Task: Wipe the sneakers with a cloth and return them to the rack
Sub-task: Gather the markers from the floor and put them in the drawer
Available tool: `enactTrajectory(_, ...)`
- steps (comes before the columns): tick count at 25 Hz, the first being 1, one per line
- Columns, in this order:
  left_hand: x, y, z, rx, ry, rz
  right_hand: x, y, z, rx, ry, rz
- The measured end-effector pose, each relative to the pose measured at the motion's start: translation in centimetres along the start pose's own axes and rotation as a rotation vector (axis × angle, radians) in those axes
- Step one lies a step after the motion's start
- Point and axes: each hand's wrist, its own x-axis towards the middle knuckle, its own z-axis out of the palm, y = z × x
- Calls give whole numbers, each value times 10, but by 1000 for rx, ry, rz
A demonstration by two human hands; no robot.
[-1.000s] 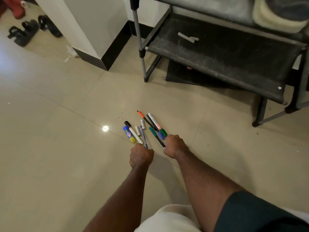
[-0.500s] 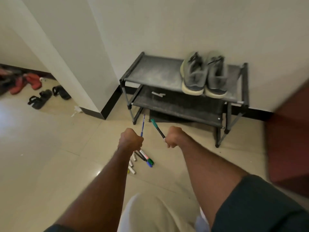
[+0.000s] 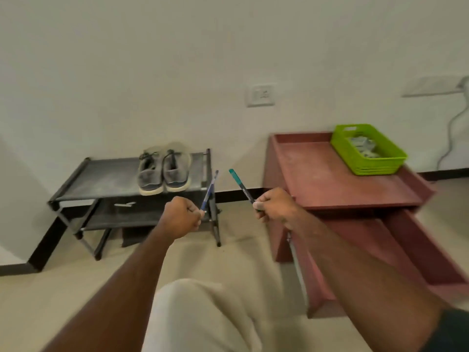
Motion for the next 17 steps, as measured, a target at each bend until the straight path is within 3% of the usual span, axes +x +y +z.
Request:
enactTrajectory(4,6,74,104,19,-157,101,-22,55,-148,50,-69,127)
enactTrajectory(7,-11,97,195,110,-342,88,-44,125,-227,-161,-18,327)
enactTrajectory(9,-19,99,244,185,-443,58,-55,170,-250,-352,78,476)
enactTrajectory(13,-14,107,312,384,-423,115,-58,223,-256,-604,219,569)
enactTrajectory(17,-22,123,366,466,-393,129,-48,266,-247,-602,274,670)
